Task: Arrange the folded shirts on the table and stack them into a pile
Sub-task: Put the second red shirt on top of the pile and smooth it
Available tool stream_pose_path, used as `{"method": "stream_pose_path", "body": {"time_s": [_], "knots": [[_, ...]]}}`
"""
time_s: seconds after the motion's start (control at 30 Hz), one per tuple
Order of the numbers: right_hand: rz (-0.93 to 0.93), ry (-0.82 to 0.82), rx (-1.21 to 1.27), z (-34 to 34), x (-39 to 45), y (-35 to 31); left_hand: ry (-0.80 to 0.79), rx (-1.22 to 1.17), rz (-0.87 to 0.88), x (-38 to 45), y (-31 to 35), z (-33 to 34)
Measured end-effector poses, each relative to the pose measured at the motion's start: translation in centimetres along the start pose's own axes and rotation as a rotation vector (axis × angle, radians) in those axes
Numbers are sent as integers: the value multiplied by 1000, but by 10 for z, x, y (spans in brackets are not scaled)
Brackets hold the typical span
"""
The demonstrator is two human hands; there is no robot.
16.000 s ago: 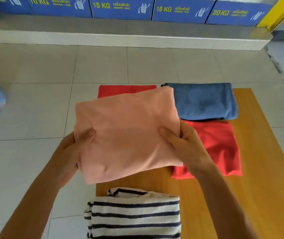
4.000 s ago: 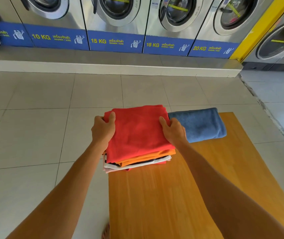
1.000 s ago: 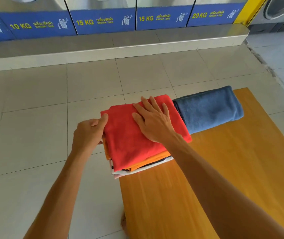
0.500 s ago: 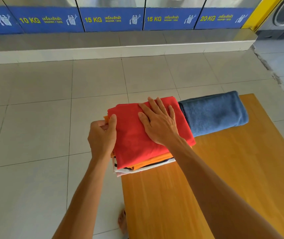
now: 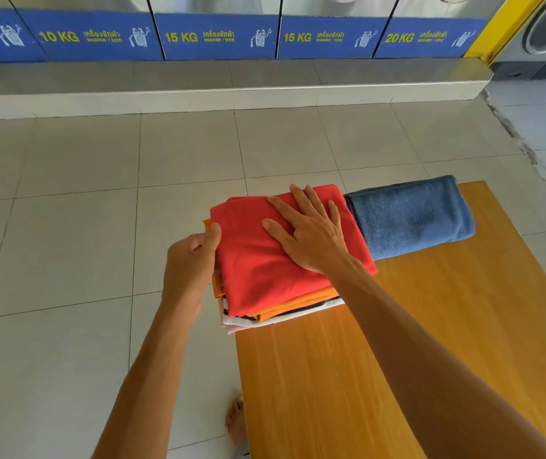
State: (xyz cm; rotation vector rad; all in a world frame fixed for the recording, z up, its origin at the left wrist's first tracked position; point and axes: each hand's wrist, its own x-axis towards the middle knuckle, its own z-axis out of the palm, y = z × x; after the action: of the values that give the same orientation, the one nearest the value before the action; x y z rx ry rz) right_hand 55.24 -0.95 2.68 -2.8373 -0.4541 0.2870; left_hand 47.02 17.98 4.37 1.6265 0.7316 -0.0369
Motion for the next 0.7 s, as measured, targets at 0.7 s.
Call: {"method": "stream_pose_path", "body": {"time_s": [0.7], "knots": [[182, 26, -45, -7, -49, 48, -243, 133, 89, -62, -32, -33]]}}
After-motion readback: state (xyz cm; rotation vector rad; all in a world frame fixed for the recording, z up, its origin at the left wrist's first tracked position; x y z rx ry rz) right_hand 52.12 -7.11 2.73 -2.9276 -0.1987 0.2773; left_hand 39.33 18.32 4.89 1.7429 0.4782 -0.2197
